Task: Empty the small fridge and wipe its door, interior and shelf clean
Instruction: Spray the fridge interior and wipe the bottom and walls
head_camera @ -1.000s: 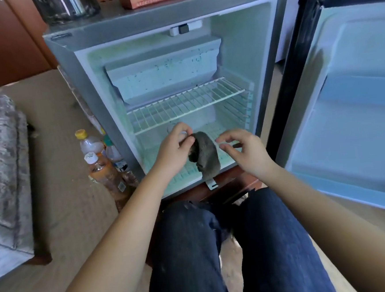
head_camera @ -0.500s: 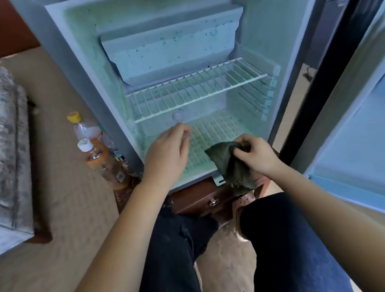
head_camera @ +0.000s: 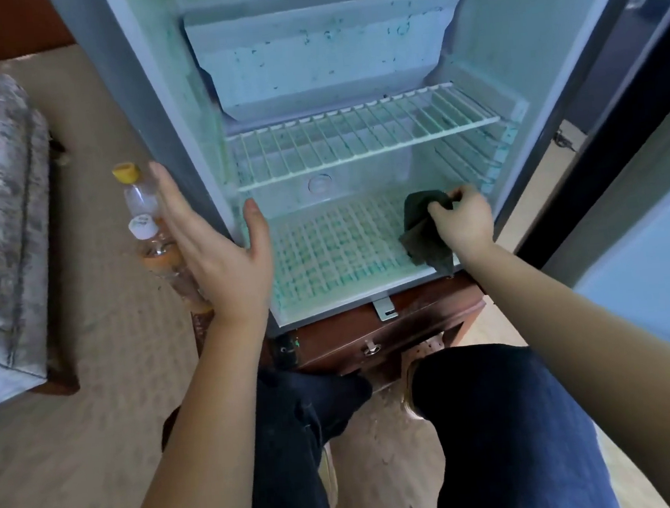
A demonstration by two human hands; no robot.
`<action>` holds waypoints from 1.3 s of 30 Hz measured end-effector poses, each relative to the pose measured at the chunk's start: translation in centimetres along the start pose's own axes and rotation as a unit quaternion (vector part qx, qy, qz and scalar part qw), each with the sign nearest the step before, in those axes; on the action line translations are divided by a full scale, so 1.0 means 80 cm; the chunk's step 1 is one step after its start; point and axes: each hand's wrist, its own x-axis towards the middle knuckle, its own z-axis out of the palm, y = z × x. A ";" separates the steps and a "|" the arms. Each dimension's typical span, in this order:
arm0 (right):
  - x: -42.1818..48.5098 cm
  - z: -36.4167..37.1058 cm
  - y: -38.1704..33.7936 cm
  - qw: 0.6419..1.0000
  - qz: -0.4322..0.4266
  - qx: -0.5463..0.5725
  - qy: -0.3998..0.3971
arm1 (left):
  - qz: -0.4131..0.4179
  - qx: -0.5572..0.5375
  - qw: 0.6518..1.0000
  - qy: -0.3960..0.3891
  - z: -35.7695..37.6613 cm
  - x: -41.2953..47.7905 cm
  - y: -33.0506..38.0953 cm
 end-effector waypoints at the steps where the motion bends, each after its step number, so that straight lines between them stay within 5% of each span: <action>1: 0.005 0.002 0.001 1.000 -0.014 -0.019 0.015 | 0.010 -0.001 1.000 0.010 0.004 -0.001 -0.003; 11: -0.010 0.084 0.046 0.952 -0.231 -0.167 -0.108 | 0.108 0.022 0.993 0.038 0.014 -0.004 -0.059; 19: 0.041 0.081 0.013 0.924 -0.148 -0.318 -0.150 | 0.142 0.011 0.989 0.049 0.016 -0.001 -0.073; 22: 0.070 0.079 -0.007 0.953 -0.151 -0.261 -0.041 | 0.145 0.026 0.988 0.053 0.015 -0.001 -0.072; 24: 0.087 0.083 -0.014 0.941 -0.187 -0.283 0.009 | 0.157 0.035 0.985 0.054 0.015 -0.001 -0.072; 30: 0.123 0.138 0.003 0.892 -0.138 -0.372 -0.216 | 0.159 0.030 0.985 0.054 0.016 0.001 -0.073; 39: 0.122 0.126 0.010 0.891 -0.118 -0.389 -0.202 | 0.156 0.012 0.987 0.044 0.015 -0.001 -0.076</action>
